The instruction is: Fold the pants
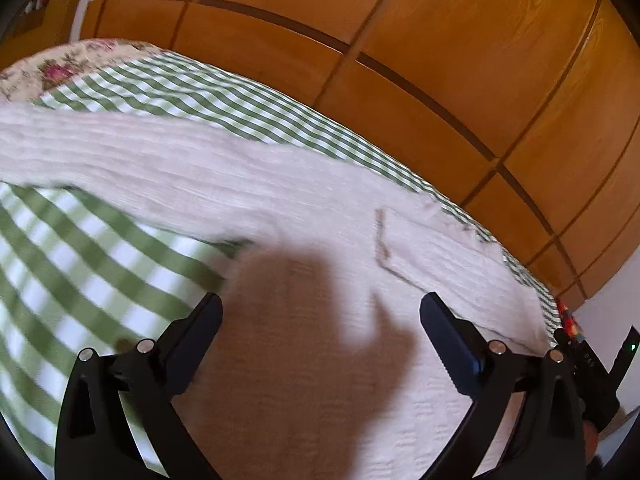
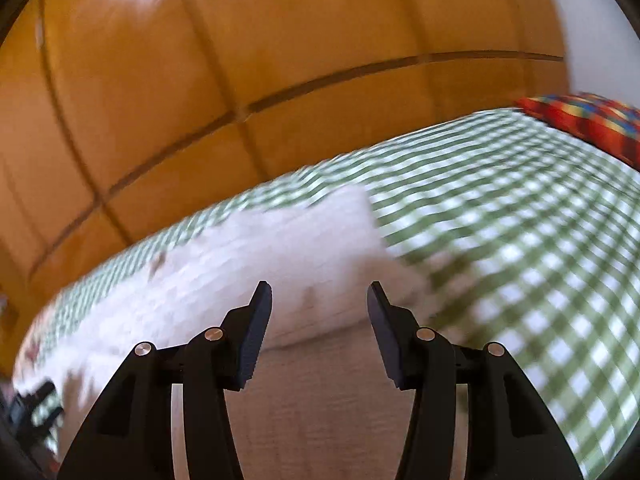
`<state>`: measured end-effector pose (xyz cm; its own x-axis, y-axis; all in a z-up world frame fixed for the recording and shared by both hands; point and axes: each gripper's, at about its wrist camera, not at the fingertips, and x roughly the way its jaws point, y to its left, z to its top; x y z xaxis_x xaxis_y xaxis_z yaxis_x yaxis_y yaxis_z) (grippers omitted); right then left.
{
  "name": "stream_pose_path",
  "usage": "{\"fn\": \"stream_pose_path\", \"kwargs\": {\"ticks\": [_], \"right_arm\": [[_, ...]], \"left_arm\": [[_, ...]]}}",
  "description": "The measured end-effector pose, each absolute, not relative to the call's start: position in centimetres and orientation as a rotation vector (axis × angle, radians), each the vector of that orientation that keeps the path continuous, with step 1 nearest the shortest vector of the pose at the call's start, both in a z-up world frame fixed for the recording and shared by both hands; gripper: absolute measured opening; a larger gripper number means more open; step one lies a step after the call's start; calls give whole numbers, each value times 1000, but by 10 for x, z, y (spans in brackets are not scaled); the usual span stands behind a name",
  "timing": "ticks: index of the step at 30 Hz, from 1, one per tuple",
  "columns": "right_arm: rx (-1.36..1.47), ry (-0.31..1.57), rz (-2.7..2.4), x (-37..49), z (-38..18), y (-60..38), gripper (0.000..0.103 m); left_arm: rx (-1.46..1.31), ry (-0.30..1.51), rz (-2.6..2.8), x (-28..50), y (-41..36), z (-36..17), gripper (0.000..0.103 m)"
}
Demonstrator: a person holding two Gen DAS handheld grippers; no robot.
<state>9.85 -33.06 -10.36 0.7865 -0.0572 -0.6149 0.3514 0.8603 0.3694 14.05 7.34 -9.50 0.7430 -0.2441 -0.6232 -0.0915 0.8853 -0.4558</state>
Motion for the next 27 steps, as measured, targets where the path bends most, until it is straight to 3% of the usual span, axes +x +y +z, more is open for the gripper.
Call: {"fn": "stream_pose_path", "kwargs": {"ticks": [2,4,8,15,27], "right_arm": [[467,713,-177,116,-115,-324,53],[468,785,-176,127,-125,-322,66],[451,827,-153,135,-131,-319,76],[476,798,-138,125,-130,-320,77],[471,797,-137,127,-129,-318,79]], "left_arm": [[-495,734,-57,138,89,-94,100],[-511,743,-12,135,109,-96,100],[-553,734,71,128,149,-97,100],[-634,680,259,108,229,-96,100],[-1045,482,471,76,364,-117,97]]}}
